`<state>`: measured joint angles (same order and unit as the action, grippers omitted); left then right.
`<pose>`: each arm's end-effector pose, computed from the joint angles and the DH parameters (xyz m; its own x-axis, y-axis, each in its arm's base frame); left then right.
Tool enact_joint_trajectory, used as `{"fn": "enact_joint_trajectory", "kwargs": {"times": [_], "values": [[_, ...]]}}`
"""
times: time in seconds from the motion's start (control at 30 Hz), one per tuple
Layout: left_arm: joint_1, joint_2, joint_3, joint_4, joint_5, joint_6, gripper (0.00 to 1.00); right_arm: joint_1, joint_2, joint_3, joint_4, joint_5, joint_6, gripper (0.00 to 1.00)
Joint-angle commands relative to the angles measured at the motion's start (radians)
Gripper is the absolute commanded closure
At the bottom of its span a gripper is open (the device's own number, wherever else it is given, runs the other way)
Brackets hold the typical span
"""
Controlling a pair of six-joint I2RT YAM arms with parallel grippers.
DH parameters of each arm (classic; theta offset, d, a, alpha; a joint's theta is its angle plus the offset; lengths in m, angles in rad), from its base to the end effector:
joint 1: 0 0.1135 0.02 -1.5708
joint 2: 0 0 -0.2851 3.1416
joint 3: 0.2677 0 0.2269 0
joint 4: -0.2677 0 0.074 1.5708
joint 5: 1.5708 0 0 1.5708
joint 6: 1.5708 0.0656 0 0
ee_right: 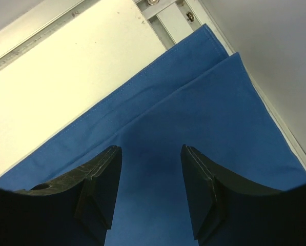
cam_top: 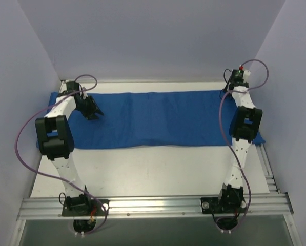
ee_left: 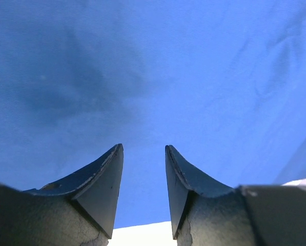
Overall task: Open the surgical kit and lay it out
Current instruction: Open the surgical kit at the center of the board.
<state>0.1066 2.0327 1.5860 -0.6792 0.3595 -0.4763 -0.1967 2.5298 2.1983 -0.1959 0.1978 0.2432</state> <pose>0.4286 0.0227 0.2061 -0.8210 -0.5195 -0.2369 -0.3662 0.7974 -0.4795 0.5853 -0.1298 0.1932 -0.3928 0.3190 -0.8625 0.4665 0.8774 0.1121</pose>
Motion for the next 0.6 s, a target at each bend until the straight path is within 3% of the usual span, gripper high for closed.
{"fn": "enact_joint_trajectory", "kwargs": {"times": [0.0,0.57], "values": [[-0.01,-0.06,-0.003,0.05,0.045,-0.007,0.53,-0.007,0.004,0.0,0.076,0.042,-0.022,0.5],[-0.015,-0.023,0.028,0.046,0.056,-0.028,0.54,-0.015,0.132,0.15,0.073,0.086,-0.019,0.55]]}}
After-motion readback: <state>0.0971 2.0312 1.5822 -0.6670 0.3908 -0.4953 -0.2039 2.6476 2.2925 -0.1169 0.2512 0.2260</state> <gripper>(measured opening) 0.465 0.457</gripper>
